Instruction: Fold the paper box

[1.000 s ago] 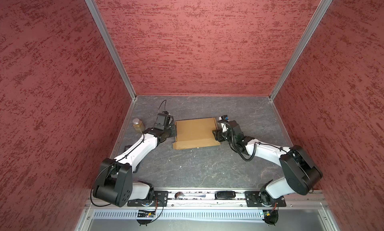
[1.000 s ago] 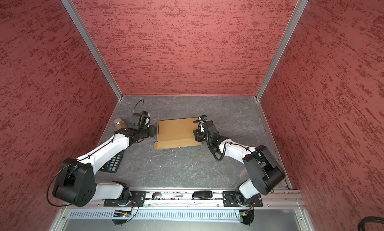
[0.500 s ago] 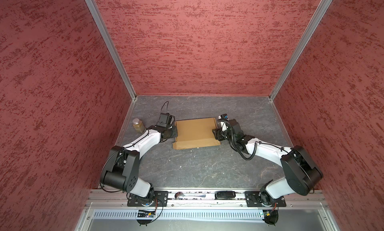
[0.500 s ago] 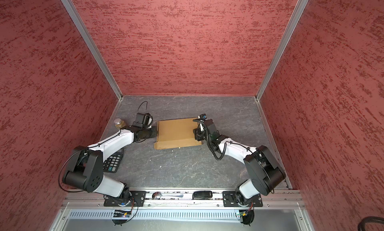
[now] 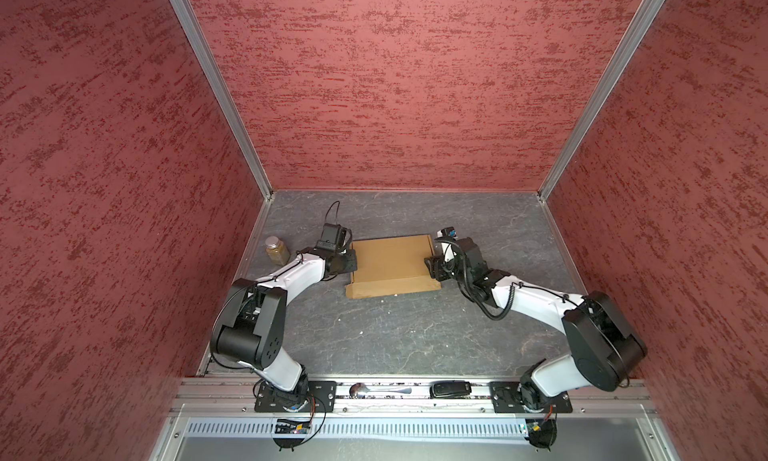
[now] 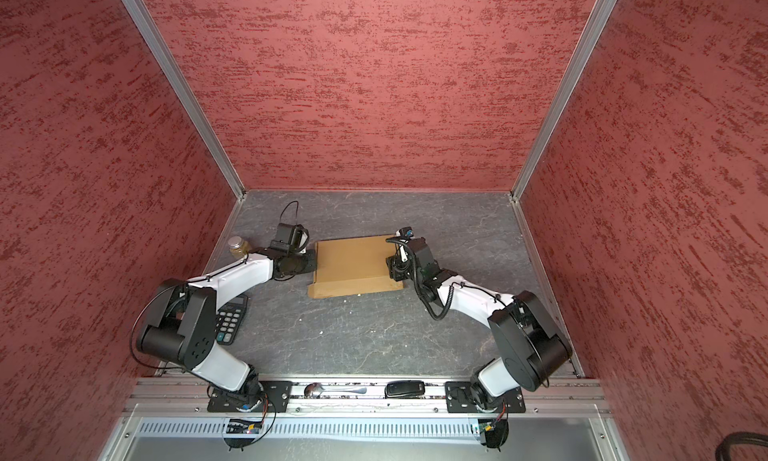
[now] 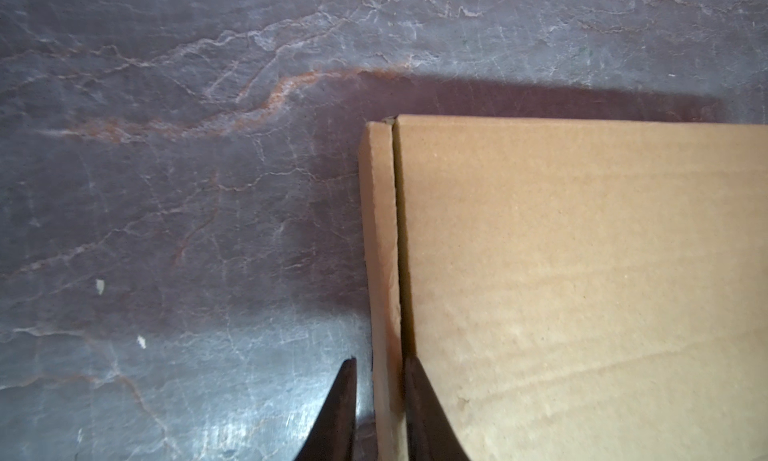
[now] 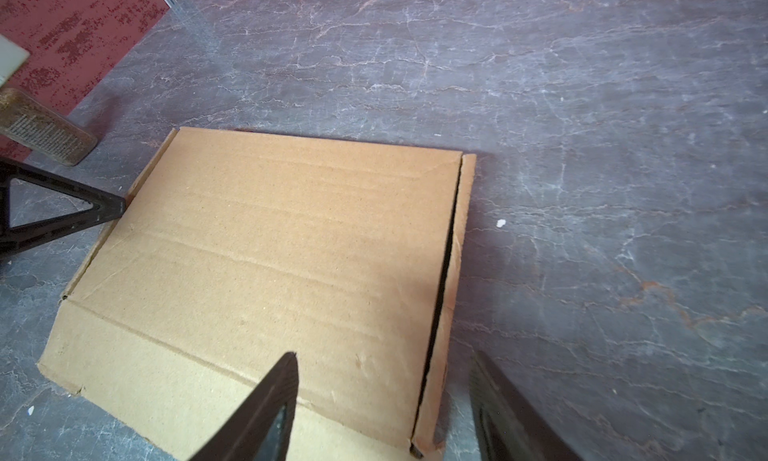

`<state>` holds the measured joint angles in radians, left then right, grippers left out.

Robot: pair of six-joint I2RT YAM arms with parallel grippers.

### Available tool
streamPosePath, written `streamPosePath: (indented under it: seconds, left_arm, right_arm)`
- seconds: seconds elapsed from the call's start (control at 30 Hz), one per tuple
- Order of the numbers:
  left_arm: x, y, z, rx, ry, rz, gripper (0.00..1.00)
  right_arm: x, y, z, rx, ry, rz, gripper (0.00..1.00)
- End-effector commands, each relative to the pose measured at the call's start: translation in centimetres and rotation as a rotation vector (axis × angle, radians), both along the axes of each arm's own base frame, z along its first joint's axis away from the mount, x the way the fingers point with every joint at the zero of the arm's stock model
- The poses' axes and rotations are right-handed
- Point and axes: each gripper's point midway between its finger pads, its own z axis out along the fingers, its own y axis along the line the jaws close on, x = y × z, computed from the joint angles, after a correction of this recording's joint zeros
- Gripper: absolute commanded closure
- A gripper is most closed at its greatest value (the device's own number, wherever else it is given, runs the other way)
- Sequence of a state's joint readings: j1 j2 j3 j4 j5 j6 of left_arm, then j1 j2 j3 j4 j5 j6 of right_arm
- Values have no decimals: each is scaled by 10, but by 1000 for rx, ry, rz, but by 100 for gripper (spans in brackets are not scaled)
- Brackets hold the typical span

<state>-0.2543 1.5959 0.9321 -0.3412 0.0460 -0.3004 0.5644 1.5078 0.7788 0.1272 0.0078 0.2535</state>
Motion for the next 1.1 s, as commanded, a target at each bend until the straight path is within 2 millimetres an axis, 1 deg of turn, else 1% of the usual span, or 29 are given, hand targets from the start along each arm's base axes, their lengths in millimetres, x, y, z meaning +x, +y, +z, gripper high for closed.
streamPosePath:
  seconds: [0.0, 0.2, 0.47, 0.67, 0.8, 0.87, 0.9, 0.93, 0.97, 1.07]
  left_arm:
    - [11, 0, 5, -7, -24, -2, 78]
    - [13, -2, 3, -14, -18, -4, 81]
    - [16, -2, 15, -77, -51, 4, 84]
    - [17, -1, 19, -134, -70, 3, 87]
    - [16, 1, 21, -156, -79, 5, 88]
    - [16, 2, 22, -159, -82, 5, 89]
    - [16, 3, 22, -158, -82, 6, 89]
    - [16, 3, 23, -155, -82, 6, 88]
    - [16, 4, 22, -153, -80, 7, 87]
    - [16, 3, 23, -156, -82, -1, 86]
  right_arm:
    - [7, 0, 16, 15, -33, -8, 34]
    - [9, -2, 17, 19, -32, -13, 34]
    - [13, -9, 17, 28, -22, -26, 33]
    - [14, -19, 19, 66, -4, -34, 28]
    - [17, -30, 23, 85, 5, -51, 27]
    - [18, -35, 21, 90, 18, -58, 27]
    - [18, -36, 20, 89, 21, -59, 27]
    - [18, -38, 28, 100, 4, -61, 27]
    - [17, -39, 31, 105, -1, -60, 27]
    - [17, -41, 30, 109, -2, -64, 27]
